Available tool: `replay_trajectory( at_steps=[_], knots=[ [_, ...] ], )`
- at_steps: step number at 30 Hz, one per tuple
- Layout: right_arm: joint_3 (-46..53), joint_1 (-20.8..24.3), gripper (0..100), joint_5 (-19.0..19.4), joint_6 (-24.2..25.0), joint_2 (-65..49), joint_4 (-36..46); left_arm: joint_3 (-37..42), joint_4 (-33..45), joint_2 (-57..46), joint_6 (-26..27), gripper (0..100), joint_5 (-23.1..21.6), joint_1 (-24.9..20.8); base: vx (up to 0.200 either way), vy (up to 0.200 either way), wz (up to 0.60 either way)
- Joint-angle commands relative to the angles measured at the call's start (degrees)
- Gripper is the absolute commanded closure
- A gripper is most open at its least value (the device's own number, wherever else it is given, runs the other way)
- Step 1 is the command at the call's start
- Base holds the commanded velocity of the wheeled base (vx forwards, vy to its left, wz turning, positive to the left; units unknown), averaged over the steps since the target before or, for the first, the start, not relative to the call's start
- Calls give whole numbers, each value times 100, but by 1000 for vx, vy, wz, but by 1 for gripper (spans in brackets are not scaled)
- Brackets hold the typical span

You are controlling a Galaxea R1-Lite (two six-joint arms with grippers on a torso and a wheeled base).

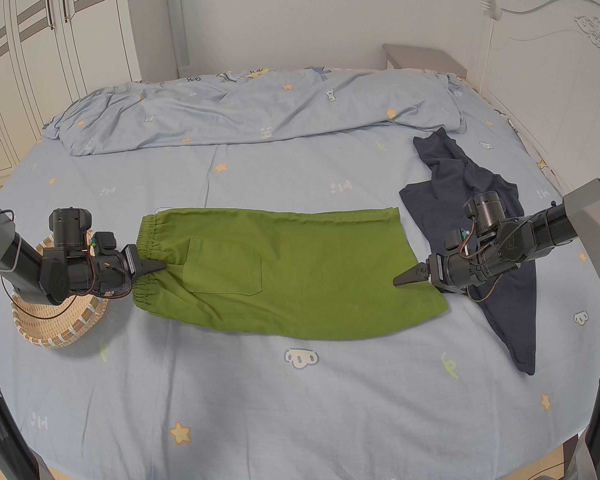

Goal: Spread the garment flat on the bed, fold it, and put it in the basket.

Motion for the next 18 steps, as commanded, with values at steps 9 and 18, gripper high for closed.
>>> replay_trajectory(
  at_steps=[9, 18],
  knots=[
    [31, -18, 100, 10, 4, -175, -47, 7, -3, -7, -1, 100, 0, -6, 0, 0, 0],
    [154, 0, 100, 71, 4, -447, -47, 7, -3, -7, -1, 100, 0, -6, 0, 0, 0]
  ],
)
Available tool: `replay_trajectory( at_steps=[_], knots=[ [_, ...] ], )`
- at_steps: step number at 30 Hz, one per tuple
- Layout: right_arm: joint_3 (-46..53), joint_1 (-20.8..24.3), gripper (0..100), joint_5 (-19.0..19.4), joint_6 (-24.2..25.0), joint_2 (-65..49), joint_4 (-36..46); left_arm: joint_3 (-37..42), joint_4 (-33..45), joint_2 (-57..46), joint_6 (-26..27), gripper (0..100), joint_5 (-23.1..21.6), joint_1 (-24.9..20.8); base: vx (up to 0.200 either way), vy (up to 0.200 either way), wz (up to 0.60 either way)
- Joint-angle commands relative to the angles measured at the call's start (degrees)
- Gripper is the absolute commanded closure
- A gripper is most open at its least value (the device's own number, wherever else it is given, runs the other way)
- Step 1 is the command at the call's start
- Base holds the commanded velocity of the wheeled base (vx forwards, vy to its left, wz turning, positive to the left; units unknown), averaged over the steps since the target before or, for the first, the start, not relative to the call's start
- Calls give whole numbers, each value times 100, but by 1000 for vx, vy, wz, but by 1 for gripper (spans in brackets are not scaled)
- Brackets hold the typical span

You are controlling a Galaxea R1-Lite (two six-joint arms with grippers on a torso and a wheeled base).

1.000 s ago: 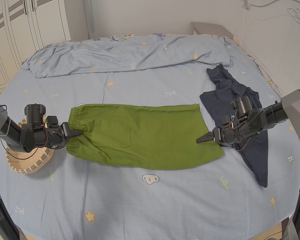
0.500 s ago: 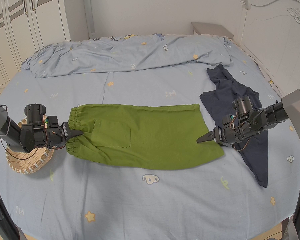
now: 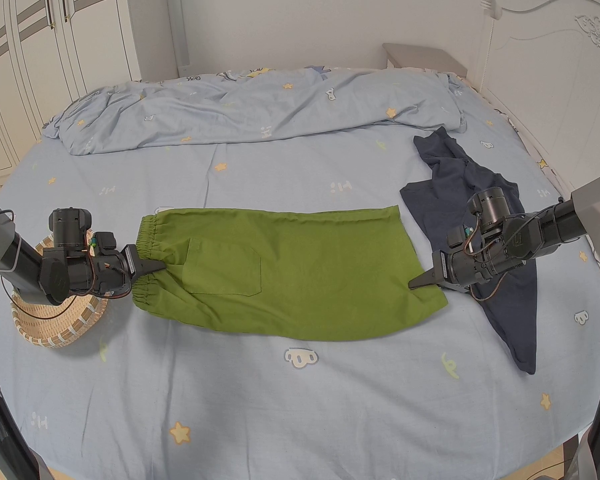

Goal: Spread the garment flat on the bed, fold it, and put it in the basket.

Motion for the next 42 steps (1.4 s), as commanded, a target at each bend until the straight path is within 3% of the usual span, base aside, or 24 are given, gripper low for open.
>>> replay_trajectory(
  at_steps=[1, 23, 32, 35, 36, 38, 42],
  knots=[
    [14, 7, 100, -2, -12, -128, -52, 1, -1, -6, -3, 100, -3, -3, 0, 0, 0],
    [40, -248, 100, -72, -39, -532, -192, 18, 8, -41, 6, 100, -3, -3, 0, 0, 0],
    [366, -151, 100, -64, -91, -839, -148, 97, 166, -173, 24, 100, -12, 23, 0, 0, 0],
    [541, -63, 100, -72, -109, -1024, -78, 185, 650, -410, 287, 100, -12, 67, 0, 0, 0],
    [594, -37, 100, -72, -109, -1147, 36, 168, 1221, -524, 762, 100, -12, 155, 0, 0, 0],
    [691, -2, 100, -72, -109, -1270, 177, 150, 1634, -621, 1149, 100, -12, 234, 0, 0, 0],
    [1183, 113, 100, -125, -100, -1587, 309, 150, 2232, -823, 1615, 100, -12, 419, 0, 0, 0]
  ],
)
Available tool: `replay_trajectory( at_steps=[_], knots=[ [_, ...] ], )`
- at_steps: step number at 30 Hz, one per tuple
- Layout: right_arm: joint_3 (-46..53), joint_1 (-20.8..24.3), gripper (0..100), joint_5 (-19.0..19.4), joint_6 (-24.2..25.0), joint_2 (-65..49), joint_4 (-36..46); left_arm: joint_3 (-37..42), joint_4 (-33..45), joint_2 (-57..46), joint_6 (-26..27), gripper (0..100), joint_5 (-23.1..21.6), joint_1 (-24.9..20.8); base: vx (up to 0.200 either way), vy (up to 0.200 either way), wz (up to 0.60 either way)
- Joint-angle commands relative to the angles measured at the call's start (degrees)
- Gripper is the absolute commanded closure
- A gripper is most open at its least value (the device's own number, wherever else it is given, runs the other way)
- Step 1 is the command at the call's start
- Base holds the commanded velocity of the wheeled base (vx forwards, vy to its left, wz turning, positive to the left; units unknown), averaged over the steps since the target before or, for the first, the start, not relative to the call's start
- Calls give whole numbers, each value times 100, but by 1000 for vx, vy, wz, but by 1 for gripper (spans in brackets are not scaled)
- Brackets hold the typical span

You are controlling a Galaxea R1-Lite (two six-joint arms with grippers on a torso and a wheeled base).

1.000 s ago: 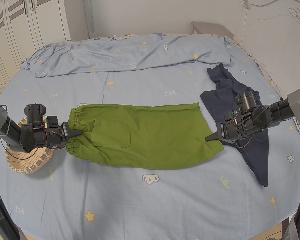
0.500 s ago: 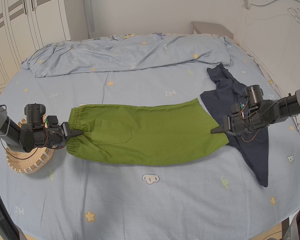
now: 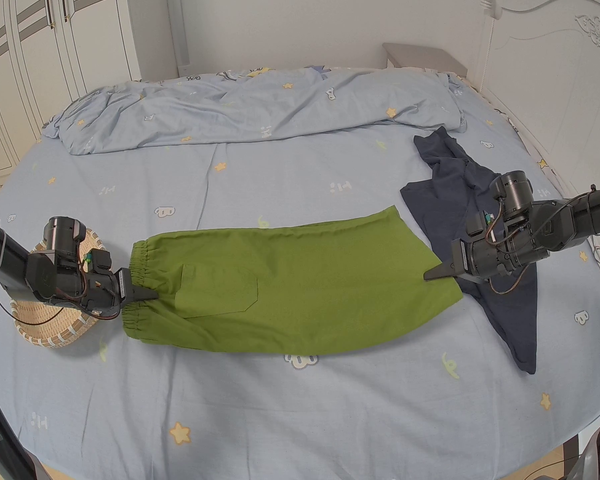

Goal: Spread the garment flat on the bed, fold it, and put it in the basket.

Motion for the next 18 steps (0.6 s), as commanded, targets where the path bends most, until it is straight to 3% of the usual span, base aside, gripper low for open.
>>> replay_trajectory(
  at_steps=[1, 4, 9, 18],
  knots=[
    [565, 154, 100, -43, 4, -564, 171, 4, 497, -410, 444, 100, -3, 265, 0, 0, 0],
    [1356, 260, 100, -325, -5, -942, 145, 285, 655, -577, 699, 100, -3, 511, 0, 0, 0],
    [2288, 506, 100, -351, 21, -1381, -5, 927, 647, -762, 1191, 100, 6, 652, 0, 0, 0],
    [3870, 822, 100, -483, 83, -1970, -752, 1770, 603, -1096, 1446, 100, 23, 661, 0, 0, 0]
  ],
)
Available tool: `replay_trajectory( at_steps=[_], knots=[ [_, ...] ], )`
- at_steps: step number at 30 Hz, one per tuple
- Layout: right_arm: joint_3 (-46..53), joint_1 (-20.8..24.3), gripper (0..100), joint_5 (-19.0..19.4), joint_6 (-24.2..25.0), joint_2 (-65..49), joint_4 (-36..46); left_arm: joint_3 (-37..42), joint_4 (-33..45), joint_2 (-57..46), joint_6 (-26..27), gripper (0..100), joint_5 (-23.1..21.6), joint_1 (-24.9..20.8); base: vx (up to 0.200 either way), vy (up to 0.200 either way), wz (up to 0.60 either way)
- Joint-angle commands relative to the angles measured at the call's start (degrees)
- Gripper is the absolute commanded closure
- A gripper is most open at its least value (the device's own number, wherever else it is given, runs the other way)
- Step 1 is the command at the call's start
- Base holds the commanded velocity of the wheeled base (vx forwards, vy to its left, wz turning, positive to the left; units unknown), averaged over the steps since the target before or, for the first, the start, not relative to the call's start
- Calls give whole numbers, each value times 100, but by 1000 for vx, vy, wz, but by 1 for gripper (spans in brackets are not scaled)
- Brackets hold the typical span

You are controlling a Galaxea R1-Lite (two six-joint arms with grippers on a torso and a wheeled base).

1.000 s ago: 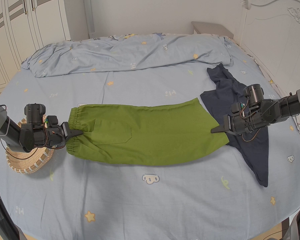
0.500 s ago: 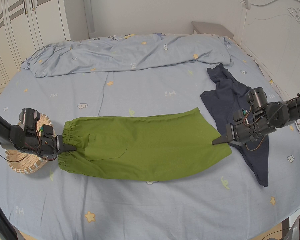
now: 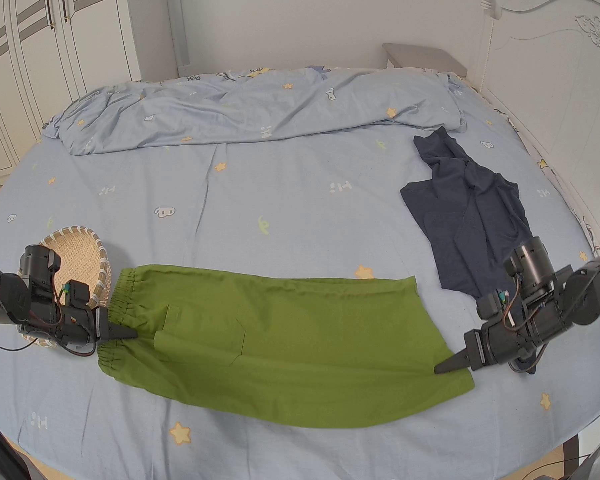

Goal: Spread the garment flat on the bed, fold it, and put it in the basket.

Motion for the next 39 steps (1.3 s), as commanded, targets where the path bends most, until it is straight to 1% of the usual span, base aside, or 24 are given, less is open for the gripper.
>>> replay_trajectory(
  at_steps=[1, 5, 10, 17, 18, 26, 30, 31, 33, 34, 35, 37, 38, 39],
  knots=[
    [941, 221, 100, -134, 25, -612, -419, 607, -13, -370, 223, 100, 28, 67, 0, 0, 0],
    [1239, 212, 100, -169, 25, -612, -594, 809, -13, -493, 293, 100, 37, 84, 0, 0, 0],
    [1318, 204, 100, -177, 25, -560, -823, 871, -13, -484, 310, 100, 46, 128, 0, 0, 0],
    [1371, 204, 100, -177, 8, -472, -840, 879, -13, -440, 310, 100, 37, 67, 0, 0, 0],
    [1362, 204, 0, -177, 25, -410, -849, 879, -13, -440, 310, 100, 37, 58, 0, 0, 0],
    [1424, 168, 0, -204, 17, -393, -1087, 923, -13, -493, 319, 100, 37, 5, 0, 0, 0],
    [1248, 72, 0, -511, 8, -498, -1104, 915, -13, -765, 319, 100, 63, 14, 0, 0, 0],
    [1046, 80, 0, -749, 8, -665, -1122, 906, -4, -906, 328, 100, 90, 5, 0, 0, 0],
    [1028, 89, 0, -775, 8, -674, -1122, 906, 5, -914, 328, 100, 90, 5, 0, 0, 0],
    [580, 160, 0, -1320, 8, -770, -1130, 915, 75, -1029, 284, 100, 345, -241, 0, 0, 0],
    [413, 212, 0, -1452, 8, -788, -1122, 915, 84, -1064, 223, 100, 494, -381, 0, 0, 0],
    [343, 239, 0, -1496, 8, -797, -1113, 915, 92, -1090, 179, 100, 573, -443, 0, 0, 0],
    [53, 283, 0, -1672, 78, -832, -1087, 915, 119, -1292, -270, 100, 1056, -795, 0, 0, 0],
    [44, 283, 0, -1716, 140, -911, -1087, 906, 119, -1424, -481, 100, 1223, -935, 0, 0, 0]
  ],
)
